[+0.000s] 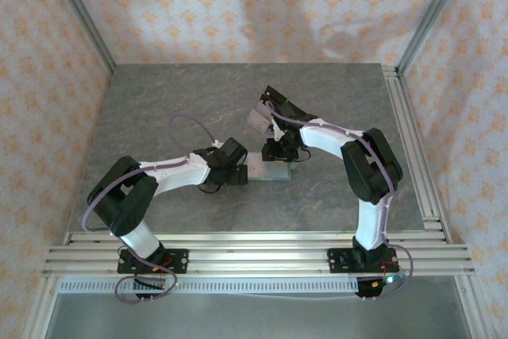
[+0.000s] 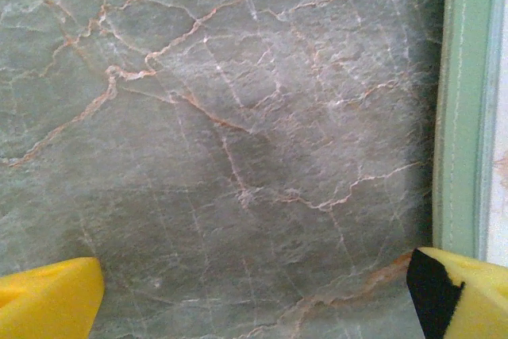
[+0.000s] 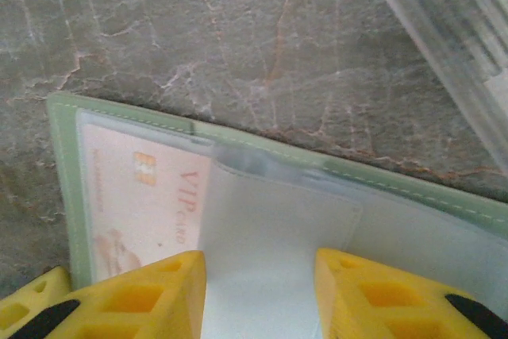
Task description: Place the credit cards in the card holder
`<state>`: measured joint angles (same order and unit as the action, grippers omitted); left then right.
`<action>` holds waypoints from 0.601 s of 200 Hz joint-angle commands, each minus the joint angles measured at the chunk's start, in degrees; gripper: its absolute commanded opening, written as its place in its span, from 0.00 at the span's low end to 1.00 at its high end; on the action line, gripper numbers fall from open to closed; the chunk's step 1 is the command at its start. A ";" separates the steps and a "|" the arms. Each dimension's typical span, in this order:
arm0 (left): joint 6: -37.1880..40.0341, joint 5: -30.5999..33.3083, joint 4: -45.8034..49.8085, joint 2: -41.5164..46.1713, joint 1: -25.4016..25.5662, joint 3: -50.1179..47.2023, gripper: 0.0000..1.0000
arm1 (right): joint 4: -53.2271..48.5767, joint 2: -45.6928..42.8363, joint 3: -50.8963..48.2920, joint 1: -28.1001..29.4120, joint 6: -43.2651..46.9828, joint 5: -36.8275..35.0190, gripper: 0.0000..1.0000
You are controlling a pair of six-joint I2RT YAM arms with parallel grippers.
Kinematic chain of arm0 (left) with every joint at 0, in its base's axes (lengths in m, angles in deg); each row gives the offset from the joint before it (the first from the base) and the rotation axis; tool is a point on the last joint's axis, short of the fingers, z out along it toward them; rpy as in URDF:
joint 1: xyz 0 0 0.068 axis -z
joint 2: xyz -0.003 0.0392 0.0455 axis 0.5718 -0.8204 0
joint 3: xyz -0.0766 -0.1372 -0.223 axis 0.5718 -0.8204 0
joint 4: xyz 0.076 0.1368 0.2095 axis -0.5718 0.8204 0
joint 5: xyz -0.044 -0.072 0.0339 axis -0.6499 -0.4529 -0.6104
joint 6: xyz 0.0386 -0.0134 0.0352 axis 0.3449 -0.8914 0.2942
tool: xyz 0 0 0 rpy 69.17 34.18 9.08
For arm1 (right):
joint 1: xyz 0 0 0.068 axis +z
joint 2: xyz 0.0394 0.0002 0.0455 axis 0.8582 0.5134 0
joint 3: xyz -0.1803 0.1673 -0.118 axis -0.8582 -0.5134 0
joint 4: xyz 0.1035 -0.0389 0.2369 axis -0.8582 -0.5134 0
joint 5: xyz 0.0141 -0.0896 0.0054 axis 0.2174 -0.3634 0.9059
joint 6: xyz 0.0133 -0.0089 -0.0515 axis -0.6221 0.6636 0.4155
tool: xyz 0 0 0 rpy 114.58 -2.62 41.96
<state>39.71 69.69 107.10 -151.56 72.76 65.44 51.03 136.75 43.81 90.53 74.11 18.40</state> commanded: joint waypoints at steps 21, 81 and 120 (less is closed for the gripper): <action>0.38 -1.12 -3.49 1.66 1.03 -1.02 1.00 | 2.16 0.07 -0.68 0.84 -2.41 2.63 0.40; 1.88 -3.18 -8.86 5.19 3.49 -3.62 1.00 | 2.86 0.89 -0.54 1.88 -2.70 3.07 0.40; 1.05 0.27 -10.04 9.14 4.56 -5.37 1.00 | 3.54 0.83 -1.39 2.04 -2.73 3.16 0.39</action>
<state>40.41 67.20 99.52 -145.29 76.70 61.40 53.77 136.77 43.77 92.19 72.05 21.31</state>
